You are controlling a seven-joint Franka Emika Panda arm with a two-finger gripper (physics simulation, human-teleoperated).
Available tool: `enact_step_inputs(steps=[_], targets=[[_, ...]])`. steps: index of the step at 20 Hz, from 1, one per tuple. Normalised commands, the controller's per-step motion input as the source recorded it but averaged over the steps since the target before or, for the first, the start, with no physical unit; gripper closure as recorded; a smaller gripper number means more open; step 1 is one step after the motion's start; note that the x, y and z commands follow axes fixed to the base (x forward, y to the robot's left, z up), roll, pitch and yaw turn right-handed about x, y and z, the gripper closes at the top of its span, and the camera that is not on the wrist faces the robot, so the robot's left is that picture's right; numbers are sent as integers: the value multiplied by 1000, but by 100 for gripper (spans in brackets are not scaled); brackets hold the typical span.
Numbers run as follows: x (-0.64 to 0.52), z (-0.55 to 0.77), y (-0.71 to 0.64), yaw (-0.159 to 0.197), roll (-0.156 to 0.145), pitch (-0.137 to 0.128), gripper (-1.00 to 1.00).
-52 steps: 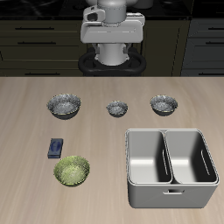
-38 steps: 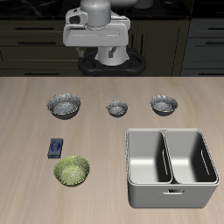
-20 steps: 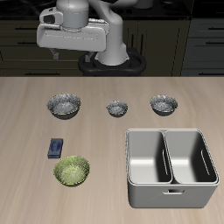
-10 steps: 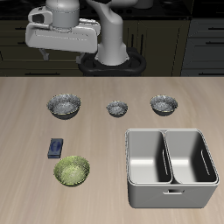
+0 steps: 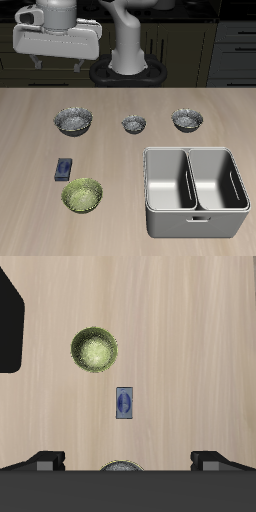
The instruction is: Place the green bowl in the right side of the drainer
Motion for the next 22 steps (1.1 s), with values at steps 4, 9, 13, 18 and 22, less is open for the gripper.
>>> enact_step_inputs(steps=[4, 9, 13, 18, 22], targets=[[211, -11, -164, -2, -26, 5, -100], [154, 30, -64, 30, 23, -19, -100], [119, 140, -9, -22, 10, -48, -100], [314, 14, 13, 12, -23, -13, -100], [324, -57, -1, -14, -27, 14, -100]])
